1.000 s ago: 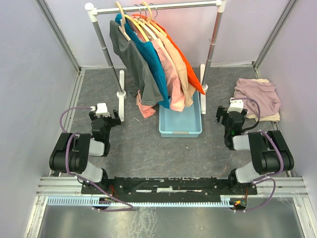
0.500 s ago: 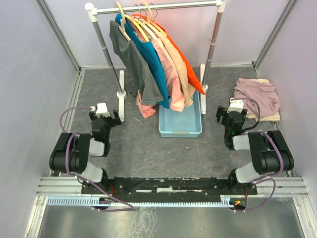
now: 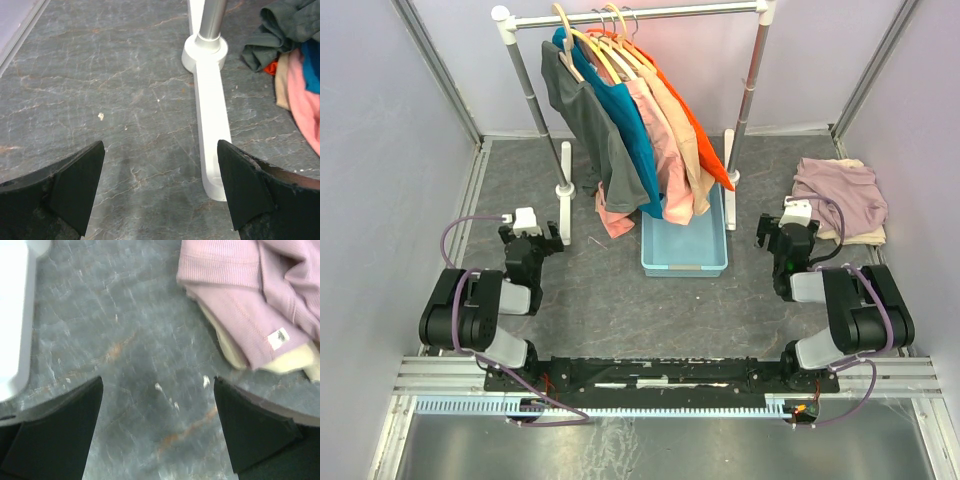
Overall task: Remove the t-shirt from the hanger
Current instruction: Pick up the hanger from the clothesline.
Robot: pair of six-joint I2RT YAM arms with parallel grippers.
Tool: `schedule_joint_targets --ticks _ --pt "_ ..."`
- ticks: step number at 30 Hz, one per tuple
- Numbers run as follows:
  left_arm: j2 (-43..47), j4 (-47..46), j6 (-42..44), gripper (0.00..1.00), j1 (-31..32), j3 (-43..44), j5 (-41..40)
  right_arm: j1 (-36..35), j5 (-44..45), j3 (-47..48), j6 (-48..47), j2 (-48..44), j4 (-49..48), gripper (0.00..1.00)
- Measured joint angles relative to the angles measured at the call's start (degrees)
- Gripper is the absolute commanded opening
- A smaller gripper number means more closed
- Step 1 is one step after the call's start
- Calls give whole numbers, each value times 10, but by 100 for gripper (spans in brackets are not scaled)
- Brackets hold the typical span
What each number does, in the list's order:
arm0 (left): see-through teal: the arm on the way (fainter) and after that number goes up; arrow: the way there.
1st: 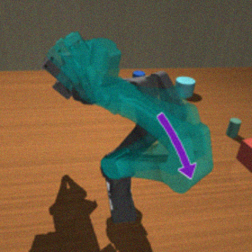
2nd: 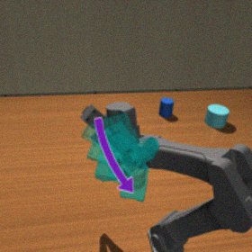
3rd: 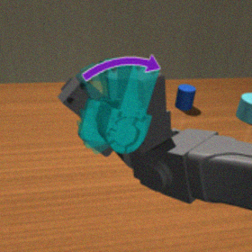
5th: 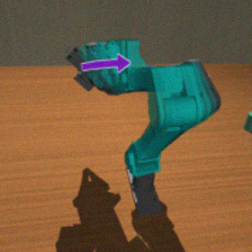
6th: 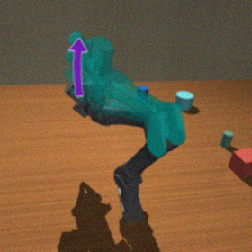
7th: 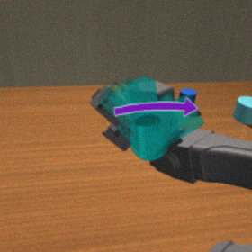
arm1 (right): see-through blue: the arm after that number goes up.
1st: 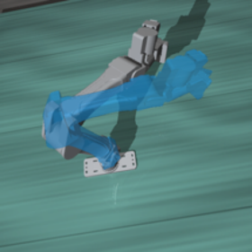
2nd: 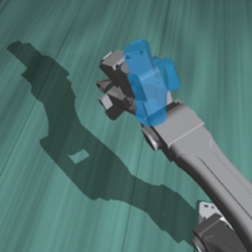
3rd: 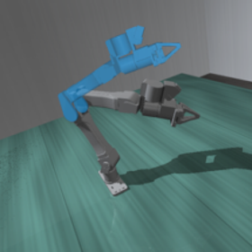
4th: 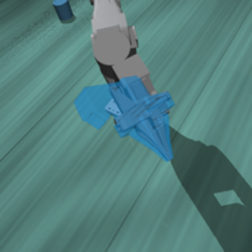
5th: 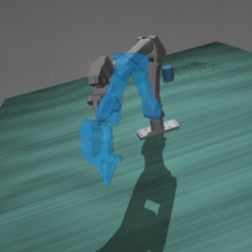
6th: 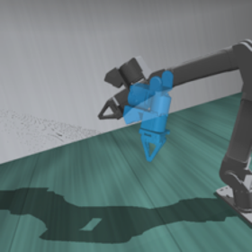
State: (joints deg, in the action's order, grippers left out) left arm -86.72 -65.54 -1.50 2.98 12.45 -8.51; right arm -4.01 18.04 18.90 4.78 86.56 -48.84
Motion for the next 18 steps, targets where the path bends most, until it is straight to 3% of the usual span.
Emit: schedule_joint_targets --ticks 5,12,18 --pt "70 119 -4 99 0 33 -43 0 17 89 15 -73 216 99" --pt "253 315 -126 99 0 138 -99 0 8 317 73 -199 454 99" --pt "276 508 -204 99 0 316 -62 0 -33 563 115 -170 632 99"
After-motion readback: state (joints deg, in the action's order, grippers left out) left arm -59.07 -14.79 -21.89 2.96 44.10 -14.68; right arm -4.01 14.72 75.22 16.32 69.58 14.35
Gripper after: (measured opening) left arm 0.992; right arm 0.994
